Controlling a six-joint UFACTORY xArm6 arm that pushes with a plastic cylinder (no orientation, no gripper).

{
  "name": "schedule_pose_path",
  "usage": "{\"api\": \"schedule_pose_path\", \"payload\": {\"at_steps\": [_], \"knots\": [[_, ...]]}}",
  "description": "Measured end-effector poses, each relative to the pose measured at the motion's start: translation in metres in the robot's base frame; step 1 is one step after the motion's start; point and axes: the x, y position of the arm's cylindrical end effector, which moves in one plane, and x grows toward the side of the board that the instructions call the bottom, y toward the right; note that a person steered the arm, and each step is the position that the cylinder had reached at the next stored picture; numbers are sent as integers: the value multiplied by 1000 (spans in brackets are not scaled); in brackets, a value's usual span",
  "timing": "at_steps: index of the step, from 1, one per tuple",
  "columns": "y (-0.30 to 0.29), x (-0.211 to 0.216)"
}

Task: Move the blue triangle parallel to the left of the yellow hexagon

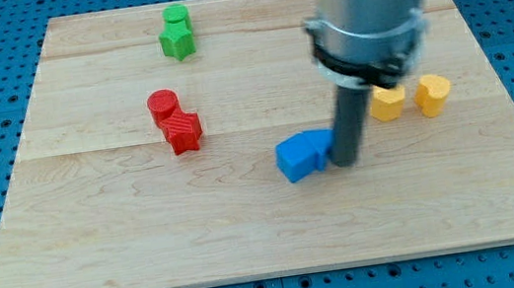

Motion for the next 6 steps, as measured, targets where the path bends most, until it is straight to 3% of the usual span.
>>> {"api": "schedule_pose_path", "payload": {"at_steps": [1, 2, 3, 5, 6], "knots": [[-8, 1], [-34, 33], [-83, 12], [-76, 4], [-43, 4]]}}
